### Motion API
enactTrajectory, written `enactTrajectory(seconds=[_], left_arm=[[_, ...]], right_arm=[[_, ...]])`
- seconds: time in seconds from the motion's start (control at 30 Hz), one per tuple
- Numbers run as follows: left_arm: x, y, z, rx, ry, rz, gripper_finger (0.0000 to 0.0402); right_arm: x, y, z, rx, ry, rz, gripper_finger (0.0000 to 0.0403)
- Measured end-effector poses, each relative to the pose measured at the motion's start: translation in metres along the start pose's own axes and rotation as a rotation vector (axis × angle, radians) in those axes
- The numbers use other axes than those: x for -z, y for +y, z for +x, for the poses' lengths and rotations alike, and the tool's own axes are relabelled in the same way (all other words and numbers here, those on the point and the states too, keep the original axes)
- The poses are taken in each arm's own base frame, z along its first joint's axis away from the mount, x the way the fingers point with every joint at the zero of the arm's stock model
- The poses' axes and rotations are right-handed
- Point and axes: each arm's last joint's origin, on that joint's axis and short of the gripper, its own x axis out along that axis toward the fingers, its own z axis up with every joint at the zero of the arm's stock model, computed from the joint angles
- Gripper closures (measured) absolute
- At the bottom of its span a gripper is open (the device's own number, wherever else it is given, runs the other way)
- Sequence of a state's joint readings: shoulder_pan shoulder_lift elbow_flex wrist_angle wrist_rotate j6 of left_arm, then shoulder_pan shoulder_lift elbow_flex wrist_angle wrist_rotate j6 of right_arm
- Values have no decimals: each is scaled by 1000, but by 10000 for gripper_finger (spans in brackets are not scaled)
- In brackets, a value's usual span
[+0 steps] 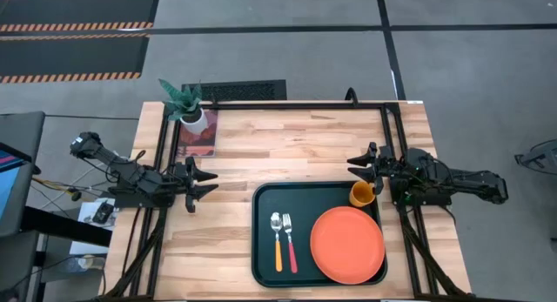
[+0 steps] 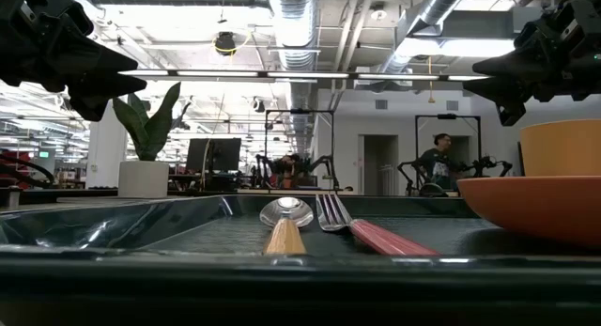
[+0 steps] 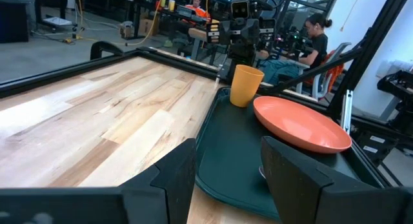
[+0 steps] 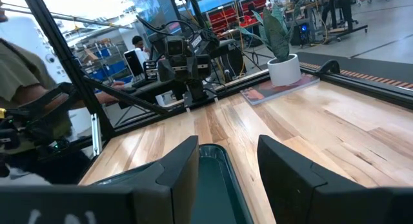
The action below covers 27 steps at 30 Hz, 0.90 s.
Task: Pick and place plate/cup/fork/spoon on tray
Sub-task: Return to Home Position
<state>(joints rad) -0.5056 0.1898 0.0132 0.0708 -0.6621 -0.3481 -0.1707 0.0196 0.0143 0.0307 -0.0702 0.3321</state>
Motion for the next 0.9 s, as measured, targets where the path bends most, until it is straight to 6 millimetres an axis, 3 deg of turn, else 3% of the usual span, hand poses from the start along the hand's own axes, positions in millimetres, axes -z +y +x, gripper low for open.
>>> enactTrajectory(seconds=[0.9], left_arm=[[0, 0, 0, 0, 0, 0, 237]], right_arm=[[0, 0, 0, 0, 1, 0, 222]])
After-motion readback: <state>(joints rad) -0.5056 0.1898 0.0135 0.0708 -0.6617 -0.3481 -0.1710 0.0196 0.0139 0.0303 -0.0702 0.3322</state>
